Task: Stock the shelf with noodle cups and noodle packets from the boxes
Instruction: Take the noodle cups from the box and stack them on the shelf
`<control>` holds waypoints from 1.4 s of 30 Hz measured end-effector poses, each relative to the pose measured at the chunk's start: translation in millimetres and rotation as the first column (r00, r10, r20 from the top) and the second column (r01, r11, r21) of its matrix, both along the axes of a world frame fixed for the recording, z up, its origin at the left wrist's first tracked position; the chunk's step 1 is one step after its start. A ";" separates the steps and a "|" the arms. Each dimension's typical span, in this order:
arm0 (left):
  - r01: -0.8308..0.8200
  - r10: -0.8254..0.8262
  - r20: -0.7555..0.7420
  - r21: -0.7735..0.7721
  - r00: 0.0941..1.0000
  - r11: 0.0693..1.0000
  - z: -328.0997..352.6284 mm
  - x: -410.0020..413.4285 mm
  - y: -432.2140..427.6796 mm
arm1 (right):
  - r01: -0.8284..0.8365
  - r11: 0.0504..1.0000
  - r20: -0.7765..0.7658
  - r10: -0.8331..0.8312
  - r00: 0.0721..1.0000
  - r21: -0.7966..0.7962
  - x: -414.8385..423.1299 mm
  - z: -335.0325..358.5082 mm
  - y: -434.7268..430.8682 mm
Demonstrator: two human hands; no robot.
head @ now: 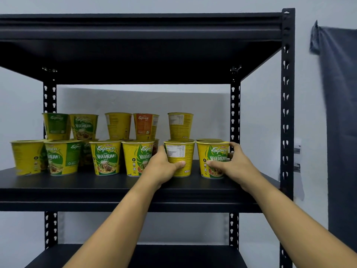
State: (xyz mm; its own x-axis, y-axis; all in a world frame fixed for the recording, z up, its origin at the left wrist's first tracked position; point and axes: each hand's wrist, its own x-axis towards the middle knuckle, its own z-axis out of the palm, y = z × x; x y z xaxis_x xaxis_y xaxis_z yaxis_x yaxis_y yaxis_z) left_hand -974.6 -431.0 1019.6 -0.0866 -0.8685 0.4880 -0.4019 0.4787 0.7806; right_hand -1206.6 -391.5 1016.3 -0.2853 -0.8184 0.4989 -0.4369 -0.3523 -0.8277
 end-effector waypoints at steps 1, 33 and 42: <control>-0.003 0.003 0.003 -0.002 1.000 1.000 -0.1 0.1 0.0 | 0.017 1.000 -0.023 -0.017 1.000 -0.001 0.4 -0.2 0.6; -0.077 0.168 0.457 -0.211 0.874 0.974 -6.5 53.5 69.2 | -0.214 0.903 -0.784 -0.184 0.593 -0.373 45.3 -12.7 53.6; -0.112 0.269 0.554 -0.300 0.788 0.947 -36.2 114.5 99.5 | -0.030 0.997 -0.916 0.079 0.394 0.073 121.0 -32.4 76.9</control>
State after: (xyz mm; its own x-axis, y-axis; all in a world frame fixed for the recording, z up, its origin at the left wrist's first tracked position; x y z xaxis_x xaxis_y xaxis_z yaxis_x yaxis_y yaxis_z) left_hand -860.1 -331.4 983.4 -0.2662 -0.7613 0.5912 -0.8432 0.4811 0.2398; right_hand -1085.7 -314.6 983.9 0.3708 -0.8387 0.3989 -0.9218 -0.3849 0.0476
